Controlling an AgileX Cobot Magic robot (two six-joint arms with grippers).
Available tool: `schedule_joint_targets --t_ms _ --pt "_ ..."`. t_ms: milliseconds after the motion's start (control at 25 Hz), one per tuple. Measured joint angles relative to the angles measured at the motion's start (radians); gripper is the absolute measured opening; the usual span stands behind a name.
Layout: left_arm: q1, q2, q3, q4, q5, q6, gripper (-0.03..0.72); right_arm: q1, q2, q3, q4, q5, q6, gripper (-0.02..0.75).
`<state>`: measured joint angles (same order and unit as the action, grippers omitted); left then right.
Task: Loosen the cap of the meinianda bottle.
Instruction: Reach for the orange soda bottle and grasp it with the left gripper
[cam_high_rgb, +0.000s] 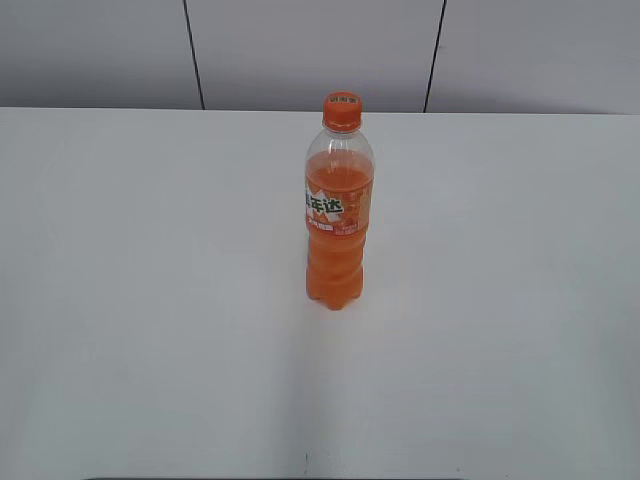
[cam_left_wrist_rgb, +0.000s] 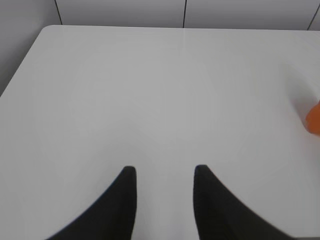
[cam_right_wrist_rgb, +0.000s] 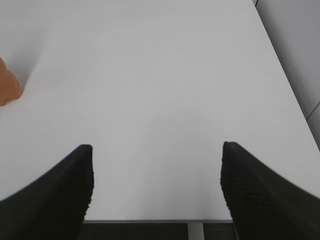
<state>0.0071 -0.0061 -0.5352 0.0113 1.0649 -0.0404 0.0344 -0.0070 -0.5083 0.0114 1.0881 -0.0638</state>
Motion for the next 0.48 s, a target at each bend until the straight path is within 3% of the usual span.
schedule_joint_targets --t_ms 480 --pt "0.000 0.000 0.000 0.000 0.000 0.000 0.247 0.000 0.000 0.000 -0.011 0.000 0.000 0.592"
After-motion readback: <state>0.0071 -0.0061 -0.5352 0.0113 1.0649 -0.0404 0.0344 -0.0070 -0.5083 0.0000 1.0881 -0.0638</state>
